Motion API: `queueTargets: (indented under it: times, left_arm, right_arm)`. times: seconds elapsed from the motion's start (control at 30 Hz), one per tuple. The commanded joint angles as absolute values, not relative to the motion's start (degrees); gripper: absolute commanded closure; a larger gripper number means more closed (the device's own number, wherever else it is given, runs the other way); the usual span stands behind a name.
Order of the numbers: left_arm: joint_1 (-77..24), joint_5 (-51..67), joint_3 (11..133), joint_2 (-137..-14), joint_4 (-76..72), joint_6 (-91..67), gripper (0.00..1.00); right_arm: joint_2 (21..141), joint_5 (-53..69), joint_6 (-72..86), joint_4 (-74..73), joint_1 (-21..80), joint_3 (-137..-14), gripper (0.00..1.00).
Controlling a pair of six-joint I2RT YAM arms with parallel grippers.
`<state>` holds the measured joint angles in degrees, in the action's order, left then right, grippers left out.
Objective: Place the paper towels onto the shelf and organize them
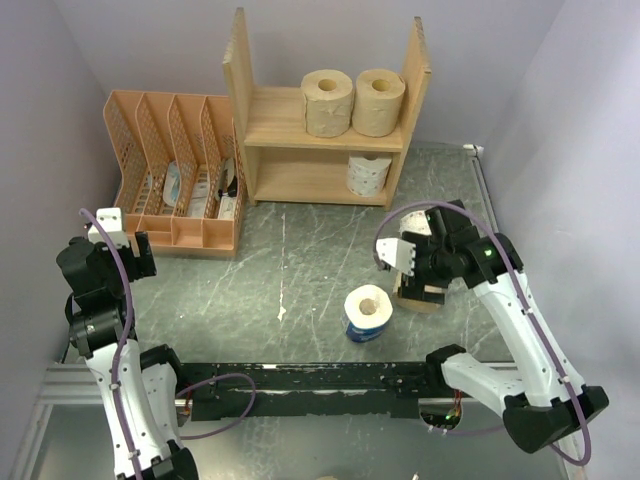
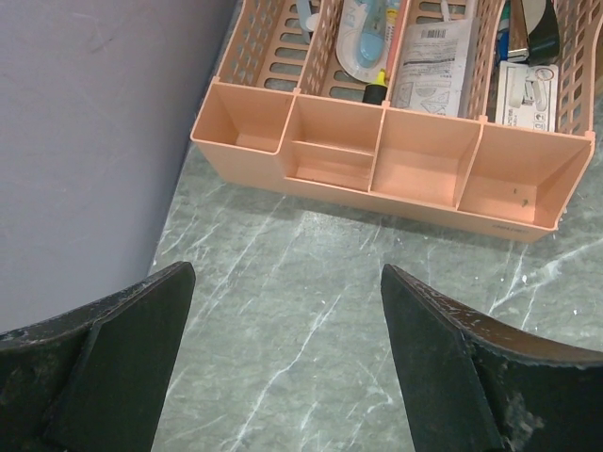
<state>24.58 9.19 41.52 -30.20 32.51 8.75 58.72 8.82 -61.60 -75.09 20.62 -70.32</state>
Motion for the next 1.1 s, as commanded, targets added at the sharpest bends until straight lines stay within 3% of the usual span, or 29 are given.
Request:
queueTargets:
  times: [0.0,0.57,1.07]
  left_arm:
    - [25.3,7.9,42.2,-30.2,31.7,8.2,0.08]
    - [26.3,7.2,42.4,-30.7,31.8,7.9,0.09]
    - [26.5,7.2,42.2,-30.1,31.7,7.8,0.09]
  right_arm:
    - [55.4,7.8,-59.0,-76.4,21.1,-62.9,0.17]
    - [56.9,-6.1,-57.3,-50.5,25.0,-48.0,0.19]
    - [60.3,-8.4,-54.9,-51.7,25.9,-47.9,0.16]
